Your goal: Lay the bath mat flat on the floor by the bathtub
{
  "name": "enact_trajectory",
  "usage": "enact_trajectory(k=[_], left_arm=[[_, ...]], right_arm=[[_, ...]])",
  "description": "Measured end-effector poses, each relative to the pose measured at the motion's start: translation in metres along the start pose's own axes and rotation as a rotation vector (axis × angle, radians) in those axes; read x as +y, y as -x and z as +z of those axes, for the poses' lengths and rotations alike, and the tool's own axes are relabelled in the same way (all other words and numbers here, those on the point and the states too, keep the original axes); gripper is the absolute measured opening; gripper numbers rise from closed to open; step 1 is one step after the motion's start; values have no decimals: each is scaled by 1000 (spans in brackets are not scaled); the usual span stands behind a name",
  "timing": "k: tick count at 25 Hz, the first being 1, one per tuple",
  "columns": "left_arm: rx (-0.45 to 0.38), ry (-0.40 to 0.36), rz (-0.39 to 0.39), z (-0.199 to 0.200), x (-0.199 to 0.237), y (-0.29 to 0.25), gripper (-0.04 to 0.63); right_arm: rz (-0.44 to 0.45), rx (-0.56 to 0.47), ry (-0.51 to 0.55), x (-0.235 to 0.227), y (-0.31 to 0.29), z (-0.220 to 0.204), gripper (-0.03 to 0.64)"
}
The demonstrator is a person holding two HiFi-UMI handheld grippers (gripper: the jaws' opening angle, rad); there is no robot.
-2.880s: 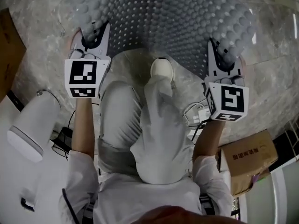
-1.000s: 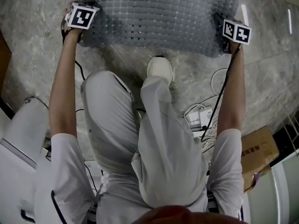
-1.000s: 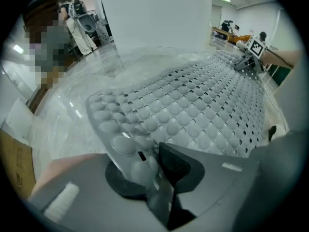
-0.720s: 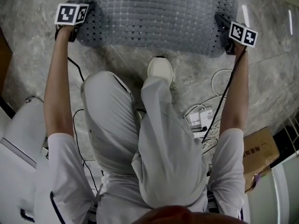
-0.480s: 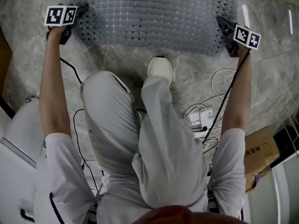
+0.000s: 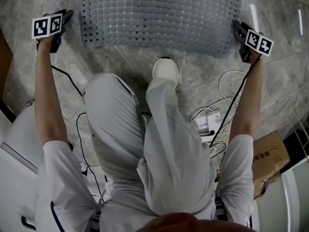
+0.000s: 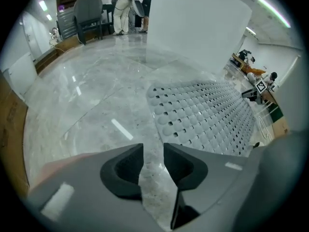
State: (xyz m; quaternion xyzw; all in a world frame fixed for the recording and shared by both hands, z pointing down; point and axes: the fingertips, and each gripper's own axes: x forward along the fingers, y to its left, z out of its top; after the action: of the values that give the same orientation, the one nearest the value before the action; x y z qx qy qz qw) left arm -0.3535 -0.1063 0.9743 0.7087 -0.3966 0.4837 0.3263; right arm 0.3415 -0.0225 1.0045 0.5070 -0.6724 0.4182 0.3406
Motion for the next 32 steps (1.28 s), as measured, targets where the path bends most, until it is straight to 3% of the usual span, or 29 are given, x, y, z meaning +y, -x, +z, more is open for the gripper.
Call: enact_trajectory(k=[4, 9, 10, 13, 16, 20, 23, 29, 32], left_arm=[[-107, 11, 68, 15, -1, 10, 64], [-178, -15, 113, 24, -36, 8, -3], [-184, -14, 113, 24, -46, 8, -3], [-195, -23, 116, 27, -80, 15, -3], [-184, -13, 71, 24, -127, 45, -3], [-139, -40, 2, 21, -195, 125, -3], [-133, -46, -22, 40, -233, 210, -3], [-182, 93, -67, 107, -285, 398, -3], [-227, 92, -73, 148, -310, 490, -3]], right_arm=[[-115, -87, 110, 3, 18, 16, 139], [-199, -158, 239, 47, 25, 30, 42], [-209, -156, 254, 60, 26, 29, 5], [-212, -136, 276, 108, 33, 19, 3], [-182, -108, 267, 163, 66, 9, 3], [-126, -82, 266, 226, 150, 19, 3], [-96, -90, 232, 262, 232, 52, 3], [-63, -130, 177, 326, 407, 132, 5], [-30, -209, 151, 358, 496, 181, 5]])
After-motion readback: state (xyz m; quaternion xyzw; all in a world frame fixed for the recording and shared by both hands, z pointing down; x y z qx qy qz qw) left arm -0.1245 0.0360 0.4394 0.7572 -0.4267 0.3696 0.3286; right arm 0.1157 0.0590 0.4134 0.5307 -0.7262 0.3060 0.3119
